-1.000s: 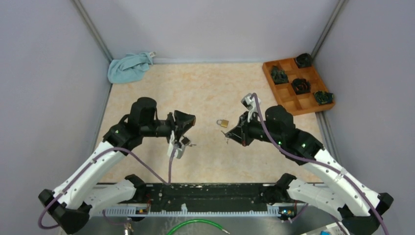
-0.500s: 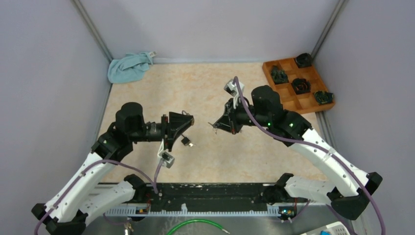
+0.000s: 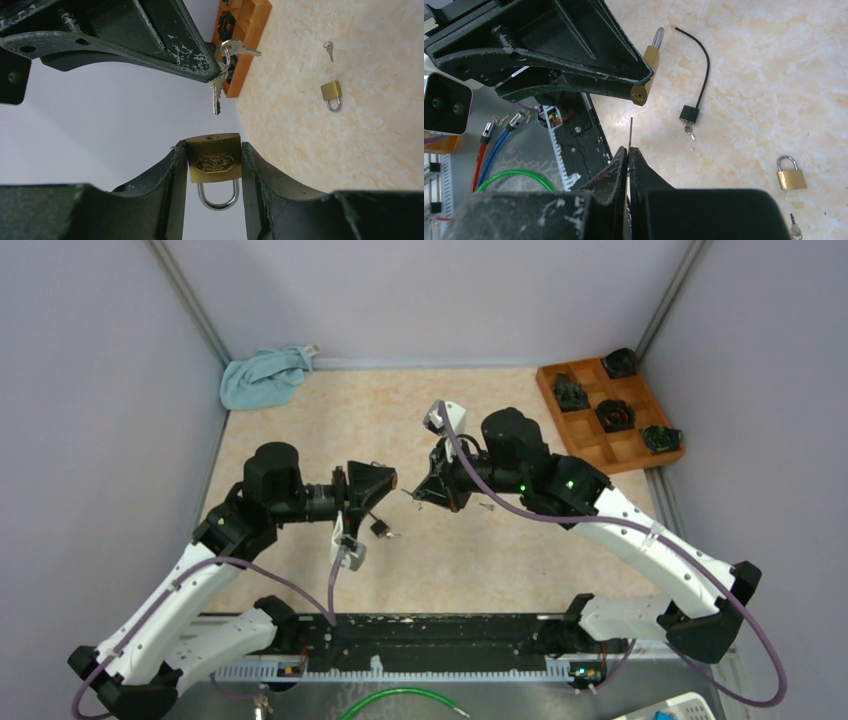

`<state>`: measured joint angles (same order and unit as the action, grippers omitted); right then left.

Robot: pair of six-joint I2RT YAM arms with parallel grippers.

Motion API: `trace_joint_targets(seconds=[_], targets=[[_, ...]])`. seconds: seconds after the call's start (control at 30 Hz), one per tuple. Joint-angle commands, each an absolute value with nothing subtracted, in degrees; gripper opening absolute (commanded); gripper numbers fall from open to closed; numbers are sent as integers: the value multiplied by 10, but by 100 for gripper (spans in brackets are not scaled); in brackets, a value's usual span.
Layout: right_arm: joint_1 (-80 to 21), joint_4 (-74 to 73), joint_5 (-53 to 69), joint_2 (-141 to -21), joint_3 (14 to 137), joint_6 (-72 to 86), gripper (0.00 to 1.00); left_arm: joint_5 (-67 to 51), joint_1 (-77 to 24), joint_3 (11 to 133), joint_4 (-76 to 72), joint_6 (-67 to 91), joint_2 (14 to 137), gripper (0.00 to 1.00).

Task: Unlock with the key
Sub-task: Pick up the lock from the center of the board.

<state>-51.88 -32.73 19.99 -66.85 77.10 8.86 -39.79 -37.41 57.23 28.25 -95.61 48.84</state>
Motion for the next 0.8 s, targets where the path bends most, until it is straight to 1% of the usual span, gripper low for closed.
trace_joint_targets(seconds=[0.0, 0.77], targets=[[-533, -318, 178, -673, 812, 69, 0, -392, -376, 597, 270, -945, 483, 0], [-534, -298, 181, -693, 824, 72, 0, -385, -376, 601, 294, -971, 487, 0]])
